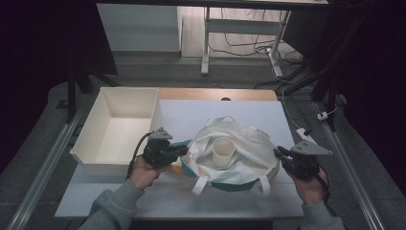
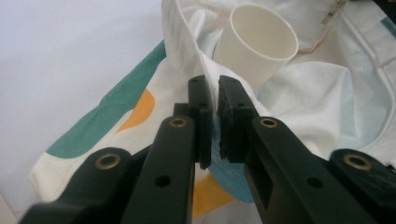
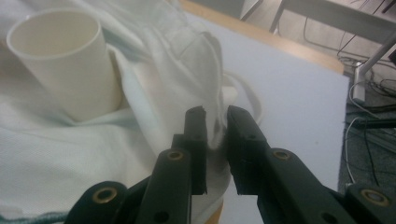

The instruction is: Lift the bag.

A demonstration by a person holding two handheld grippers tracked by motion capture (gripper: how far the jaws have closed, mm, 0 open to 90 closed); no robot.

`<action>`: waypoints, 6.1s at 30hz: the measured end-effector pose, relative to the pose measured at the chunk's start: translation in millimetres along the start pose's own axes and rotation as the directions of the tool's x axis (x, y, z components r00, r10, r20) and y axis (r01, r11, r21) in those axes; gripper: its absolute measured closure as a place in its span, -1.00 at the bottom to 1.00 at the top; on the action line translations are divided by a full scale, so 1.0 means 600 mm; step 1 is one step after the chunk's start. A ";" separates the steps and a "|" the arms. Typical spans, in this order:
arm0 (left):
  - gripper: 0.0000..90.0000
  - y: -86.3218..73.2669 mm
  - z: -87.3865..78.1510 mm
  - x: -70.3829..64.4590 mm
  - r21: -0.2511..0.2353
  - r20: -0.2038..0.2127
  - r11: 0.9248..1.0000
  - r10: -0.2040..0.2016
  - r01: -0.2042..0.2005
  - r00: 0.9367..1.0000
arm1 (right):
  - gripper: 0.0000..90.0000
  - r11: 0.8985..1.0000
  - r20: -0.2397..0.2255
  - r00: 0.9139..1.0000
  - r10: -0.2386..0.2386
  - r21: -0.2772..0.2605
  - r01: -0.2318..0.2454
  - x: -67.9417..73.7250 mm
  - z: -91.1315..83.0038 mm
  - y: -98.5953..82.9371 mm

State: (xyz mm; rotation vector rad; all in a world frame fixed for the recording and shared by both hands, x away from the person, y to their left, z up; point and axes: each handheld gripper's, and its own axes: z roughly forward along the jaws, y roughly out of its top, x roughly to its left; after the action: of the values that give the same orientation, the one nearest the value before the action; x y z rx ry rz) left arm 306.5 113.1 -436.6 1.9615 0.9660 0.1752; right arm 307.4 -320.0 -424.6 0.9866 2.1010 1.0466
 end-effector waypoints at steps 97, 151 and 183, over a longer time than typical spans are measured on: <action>0.89 0.095 0.001 0.133 0.046 -0.111 0.997 -0.057 0.062 0.992 | 0.81 0.993 0.068 0.991 0.113 0.019 -0.115 -0.097 0.135 0.037; -0.68 -0.032 -0.118 0.060 -0.100 -0.155 0.993 0.042 -0.058 0.987 | -0.01 0.996 -0.166 0.986 0.011 -0.084 -0.025 -0.009 0.038 -0.024; -0.77 -0.134 -0.088 0.073 -0.008 -0.174 1.000 0.023 -0.025 0.984 | -0.16 0.999 -0.233 0.971 -0.046 -0.014 0.044 0.031 0.064 -0.082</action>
State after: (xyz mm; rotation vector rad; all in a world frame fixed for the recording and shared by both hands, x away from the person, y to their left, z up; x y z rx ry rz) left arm 266.7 201.0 -480.1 1.9735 1.0517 0.3697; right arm 308.3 -309.7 -488.7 0.8411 2.2927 1.1969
